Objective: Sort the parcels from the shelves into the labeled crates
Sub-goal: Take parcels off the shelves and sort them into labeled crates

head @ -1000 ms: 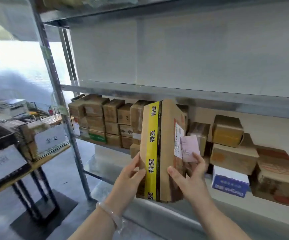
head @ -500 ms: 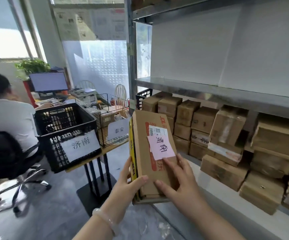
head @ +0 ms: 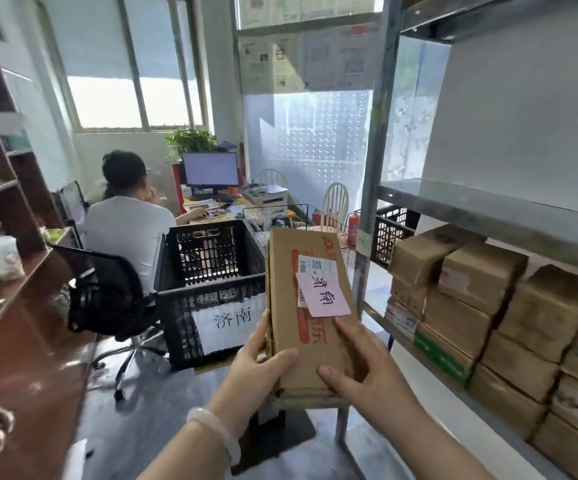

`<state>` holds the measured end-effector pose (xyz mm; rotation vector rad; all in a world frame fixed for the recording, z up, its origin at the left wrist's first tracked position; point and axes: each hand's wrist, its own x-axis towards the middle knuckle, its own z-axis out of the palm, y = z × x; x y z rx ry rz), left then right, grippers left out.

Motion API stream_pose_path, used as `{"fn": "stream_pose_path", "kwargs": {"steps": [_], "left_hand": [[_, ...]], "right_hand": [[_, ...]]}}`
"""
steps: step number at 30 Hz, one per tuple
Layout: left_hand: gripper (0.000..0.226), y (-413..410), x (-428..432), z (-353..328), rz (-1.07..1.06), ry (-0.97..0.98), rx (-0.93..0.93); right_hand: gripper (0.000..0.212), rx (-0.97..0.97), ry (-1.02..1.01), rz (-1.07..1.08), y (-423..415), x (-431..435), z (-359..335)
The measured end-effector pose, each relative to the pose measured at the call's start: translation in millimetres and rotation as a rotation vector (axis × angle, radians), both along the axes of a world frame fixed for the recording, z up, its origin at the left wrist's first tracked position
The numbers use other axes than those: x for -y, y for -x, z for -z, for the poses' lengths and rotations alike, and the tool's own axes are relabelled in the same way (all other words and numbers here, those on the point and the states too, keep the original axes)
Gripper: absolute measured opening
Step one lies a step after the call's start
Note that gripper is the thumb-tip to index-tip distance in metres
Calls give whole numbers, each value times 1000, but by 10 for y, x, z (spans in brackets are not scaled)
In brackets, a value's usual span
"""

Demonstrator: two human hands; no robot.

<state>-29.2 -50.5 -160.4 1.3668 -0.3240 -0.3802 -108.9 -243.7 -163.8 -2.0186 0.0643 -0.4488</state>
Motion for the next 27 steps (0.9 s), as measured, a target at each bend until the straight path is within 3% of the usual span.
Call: {"fn": "stream_pose_path", "kwargs": {"steps": [2,6,9,14,19,27], "left_hand": [[78,-254,26,-41,-72,3,-5],[70,-709,-16,-70,-182,54,-2],[82,-1104,-146,-150,-261,52,-4],[52,-2019,-402,-240,-354,46,-12],[63,-3136,-738,-227,-409,49,-62],[67,-4803,-907,340,-344,-92,-279]], "right_hand": [[77,5,19,-55,-362,99,-53],[73,18,37,-146,-985,109,-97],[78,29,85,-167,-1461,37,-130],[74,15,119,-221,-2387,-91,-202],[78,-1,195,-186,-3322,-249,-222],[62,-98,388,-61,-4522,-286,-59]]}}
